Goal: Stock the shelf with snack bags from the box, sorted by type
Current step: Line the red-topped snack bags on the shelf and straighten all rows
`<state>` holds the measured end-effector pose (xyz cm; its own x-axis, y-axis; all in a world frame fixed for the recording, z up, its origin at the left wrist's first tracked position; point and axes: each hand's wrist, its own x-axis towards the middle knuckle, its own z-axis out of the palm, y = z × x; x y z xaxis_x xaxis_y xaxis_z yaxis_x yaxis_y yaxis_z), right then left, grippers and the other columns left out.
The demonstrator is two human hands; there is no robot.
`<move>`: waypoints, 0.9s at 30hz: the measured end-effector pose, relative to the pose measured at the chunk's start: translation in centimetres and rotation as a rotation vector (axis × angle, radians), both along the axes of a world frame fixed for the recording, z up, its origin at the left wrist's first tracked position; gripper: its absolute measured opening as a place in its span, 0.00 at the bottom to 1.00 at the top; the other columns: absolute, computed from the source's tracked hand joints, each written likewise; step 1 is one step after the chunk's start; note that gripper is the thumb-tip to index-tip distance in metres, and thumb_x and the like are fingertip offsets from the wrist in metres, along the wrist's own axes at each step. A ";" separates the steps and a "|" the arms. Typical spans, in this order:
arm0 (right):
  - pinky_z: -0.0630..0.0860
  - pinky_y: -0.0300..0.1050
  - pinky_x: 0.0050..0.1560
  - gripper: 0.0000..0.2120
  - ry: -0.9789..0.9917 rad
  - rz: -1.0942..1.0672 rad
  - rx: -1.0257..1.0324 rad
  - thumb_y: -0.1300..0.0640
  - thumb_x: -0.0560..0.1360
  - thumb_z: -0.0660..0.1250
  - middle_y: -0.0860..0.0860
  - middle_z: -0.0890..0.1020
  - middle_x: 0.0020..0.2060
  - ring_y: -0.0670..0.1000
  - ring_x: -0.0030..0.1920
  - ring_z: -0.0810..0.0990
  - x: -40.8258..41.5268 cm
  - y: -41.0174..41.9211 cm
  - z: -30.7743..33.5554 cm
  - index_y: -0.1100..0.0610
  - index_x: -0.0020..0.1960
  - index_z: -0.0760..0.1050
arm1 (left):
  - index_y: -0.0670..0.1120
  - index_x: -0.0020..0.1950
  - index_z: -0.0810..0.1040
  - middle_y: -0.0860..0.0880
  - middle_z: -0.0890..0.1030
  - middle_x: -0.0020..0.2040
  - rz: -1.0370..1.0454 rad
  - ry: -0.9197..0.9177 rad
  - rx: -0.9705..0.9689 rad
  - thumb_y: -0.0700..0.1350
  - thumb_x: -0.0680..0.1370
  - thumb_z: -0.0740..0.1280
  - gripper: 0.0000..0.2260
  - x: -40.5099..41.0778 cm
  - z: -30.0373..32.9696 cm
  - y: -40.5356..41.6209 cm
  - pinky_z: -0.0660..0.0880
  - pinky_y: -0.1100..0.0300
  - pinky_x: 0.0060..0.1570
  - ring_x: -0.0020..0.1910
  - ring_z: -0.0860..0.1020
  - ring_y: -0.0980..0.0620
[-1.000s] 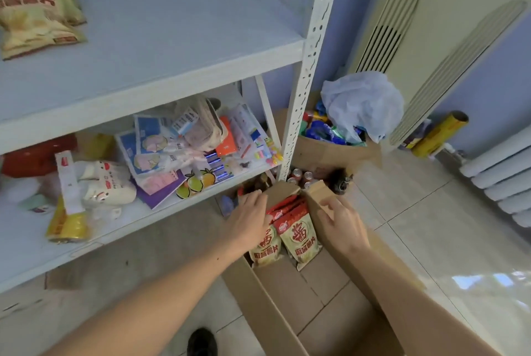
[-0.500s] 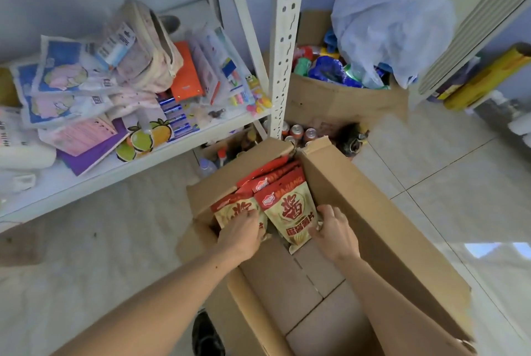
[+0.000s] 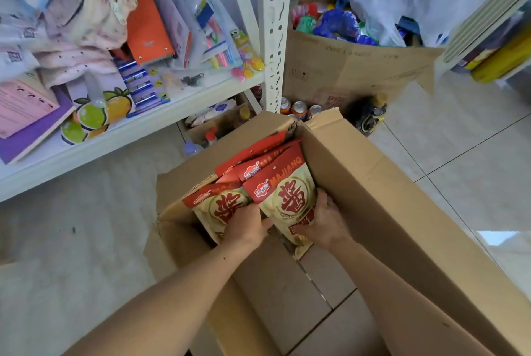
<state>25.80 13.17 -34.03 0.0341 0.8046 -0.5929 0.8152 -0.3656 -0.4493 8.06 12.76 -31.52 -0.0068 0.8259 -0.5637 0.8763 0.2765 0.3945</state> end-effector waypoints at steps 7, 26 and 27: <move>0.73 0.54 0.63 0.47 0.004 0.023 0.055 0.50 0.64 0.80 0.57 0.69 0.66 0.57 0.68 0.68 -0.3 0.6 -0.8 0.58 0.73 0.56 | 0.48 0.56 0.80 0.51 0.83 0.52 0.205 -0.168 -0.020 0.49 0.75 0.72 0.12 -0.2 -1.3 0.1 0.78 0.52 0.55 0.52 0.81 0.50; 0.76 0.57 0.63 0.47 0.229 -0.158 -0.078 0.59 0.58 0.83 0.49 0.76 0.59 0.53 0.66 0.74 0.3 0.2 -0.6 0.50 0.69 0.59 | 0.51 0.56 0.74 0.55 0.79 0.55 0.290 -0.538 -0.146 0.43 0.77 0.71 0.11 0.4 -0.3 -0.6 0.69 0.63 0.54 0.55 0.75 0.57; 0.76 0.57 0.63 0.45 0.245 -0.174 -0.086 0.60 0.60 0.82 0.49 0.77 0.58 0.53 0.65 0.75 0.4 0.0 -0.4 0.49 0.68 0.59 | 0.51 0.58 0.74 0.55 0.78 0.56 0.280 -0.551 -0.141 0.42 0.77 0.70 0.12 0.5 -0.2 -0.8 0.69 0.63 0.54 0.55 0.74 0.58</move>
<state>26.22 13.12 -34.47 0.0141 0.7458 -0.6660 0.6084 -0.5349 -0.5862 8.55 11.99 -31.71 0.1107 0.7522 -0.6496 0.4422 0.5480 0.7100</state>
